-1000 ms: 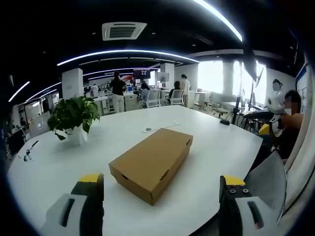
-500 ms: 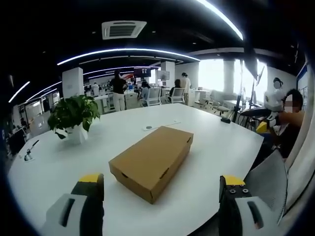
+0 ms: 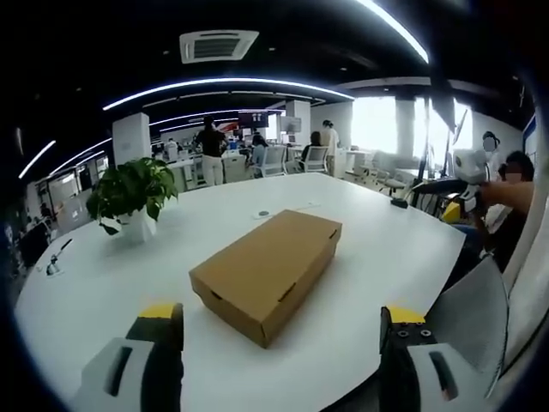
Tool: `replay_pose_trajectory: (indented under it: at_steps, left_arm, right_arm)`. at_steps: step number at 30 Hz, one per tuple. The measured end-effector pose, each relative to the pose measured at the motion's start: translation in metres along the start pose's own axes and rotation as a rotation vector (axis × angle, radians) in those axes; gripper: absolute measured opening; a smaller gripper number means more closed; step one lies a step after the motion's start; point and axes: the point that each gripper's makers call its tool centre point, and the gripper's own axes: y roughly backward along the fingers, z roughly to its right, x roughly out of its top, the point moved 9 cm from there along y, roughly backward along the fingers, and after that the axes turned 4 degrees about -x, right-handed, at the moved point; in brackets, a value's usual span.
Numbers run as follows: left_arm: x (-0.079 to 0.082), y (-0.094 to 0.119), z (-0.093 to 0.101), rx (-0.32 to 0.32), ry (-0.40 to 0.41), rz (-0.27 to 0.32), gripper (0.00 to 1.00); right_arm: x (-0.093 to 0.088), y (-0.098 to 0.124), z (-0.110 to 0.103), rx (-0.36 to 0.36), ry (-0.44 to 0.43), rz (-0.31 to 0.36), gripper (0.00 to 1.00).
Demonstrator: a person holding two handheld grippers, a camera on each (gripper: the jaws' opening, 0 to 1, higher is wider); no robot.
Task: Operate the shoe box by opening the lid, removing the specified soft item, and placing it in the target area until the item is outside and the box remains undamaged.
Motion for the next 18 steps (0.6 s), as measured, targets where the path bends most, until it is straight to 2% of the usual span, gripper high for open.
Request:
replay_pose_trajectory:
  at_steps: [18]
  left_arm:
    - [-0.011,-0.017,0.003,0.033,0.013,-0.059,0.91]
  right_arm:
    - [-0.001,-0.039,0.021,0.108,0.046,-0.033,0.9]
